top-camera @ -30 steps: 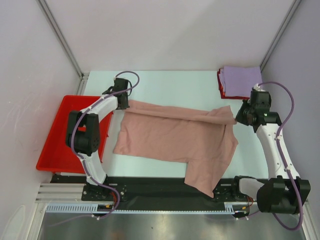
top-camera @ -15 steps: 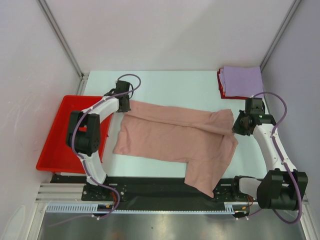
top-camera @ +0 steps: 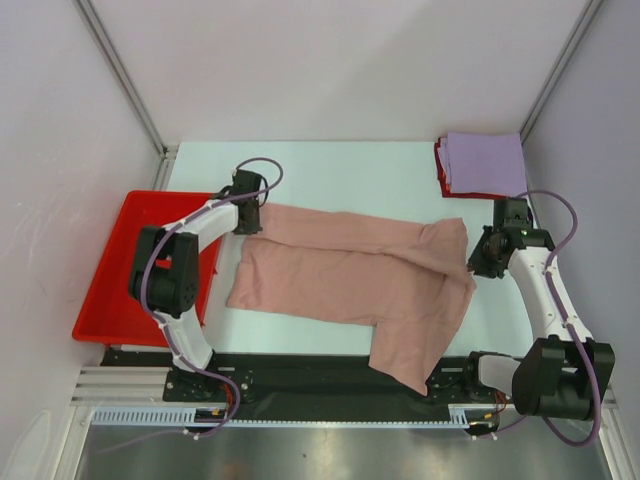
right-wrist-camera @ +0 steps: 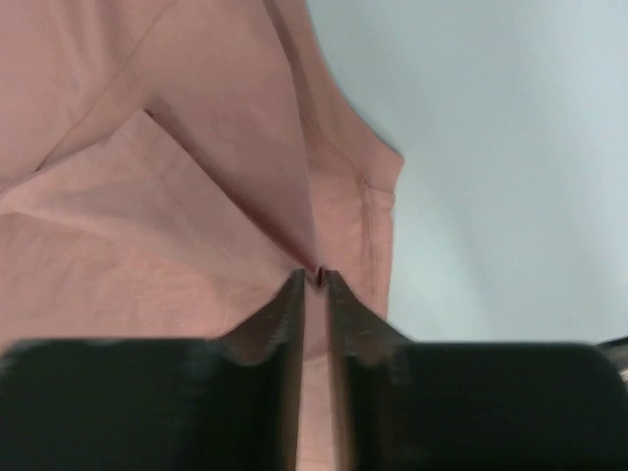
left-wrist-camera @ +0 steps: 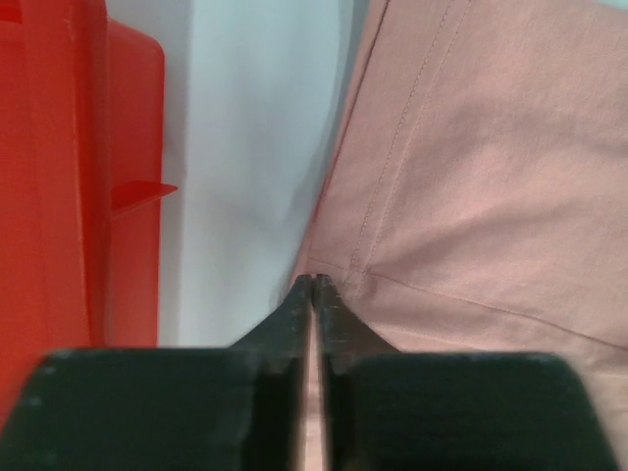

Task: Fold and stack the t-shirts
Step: Fold the tshirt

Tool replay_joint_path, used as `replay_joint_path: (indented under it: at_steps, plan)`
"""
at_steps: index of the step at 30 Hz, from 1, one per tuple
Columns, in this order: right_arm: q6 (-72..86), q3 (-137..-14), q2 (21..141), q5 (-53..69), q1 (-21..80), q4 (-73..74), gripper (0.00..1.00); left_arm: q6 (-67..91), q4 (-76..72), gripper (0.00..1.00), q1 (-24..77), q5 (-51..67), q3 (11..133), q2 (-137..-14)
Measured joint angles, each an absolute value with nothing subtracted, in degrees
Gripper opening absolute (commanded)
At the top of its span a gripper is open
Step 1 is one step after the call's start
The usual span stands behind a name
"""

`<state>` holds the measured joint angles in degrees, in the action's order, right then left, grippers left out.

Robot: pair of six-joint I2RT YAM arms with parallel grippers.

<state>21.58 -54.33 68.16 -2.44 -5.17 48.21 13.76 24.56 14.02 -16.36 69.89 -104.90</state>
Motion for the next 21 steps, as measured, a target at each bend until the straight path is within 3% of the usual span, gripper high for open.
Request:
replay_joint_path:
  at_steps: [2, 3, 5, 8, 11, 12, 15, 21]
  plan:
    - [21.9, -54.3, 68.2, -1.8, -5.3, 49.3, 0.43, 14.2, 24.6, 0.34, 14.0, -16.9, 69.5, -104.2]
    - [22.3, -54.4, 68.2, -1.2, -5.3, 49.7, 0.56, 14.3, 24.6, 0.44, 14.0, -17.4, 69.4, -103.9]
    - [22.7, -55.0, 68.2, 0.1, -5.4, 50.9, 0.64, 14.5, 24.6, 0.5, 14.0, -18.3, 69.4, -103.2]
    - [22.7, -57.0, 68.2, 1.4, -5.4, 51.0, 0.64, 14.7, 24.7, 0.52, 14.0, -19.2, 69.9, -101.9]
    - [22.9, -59.0, 69.4, 2.2, -5.7, 48.0, 0.6, 15.0, 24.4, 0.38, 14.0, -18.1, 72.3, -101.0]
    - [23.1, -59.6, 71.2, 2.7, -5.9, 45.2, 0.59, 15.1, 24.1, 0.27, 14.0, -17.3, 73.6, -101.1]
    - [23.5, -61.2, 79.5, 3.4, -6.6, 37.4, 0.5, 15.7, 22.7, 0.19, 14.0, -14.8, 78.4, -103.5]
    - [23.9, -64.2, 96.9, 5.7, -7.9, 26.5, 0.5, 16.2, 21.1, 0.18, 14.0, -11.2, 86.3, -113.2]
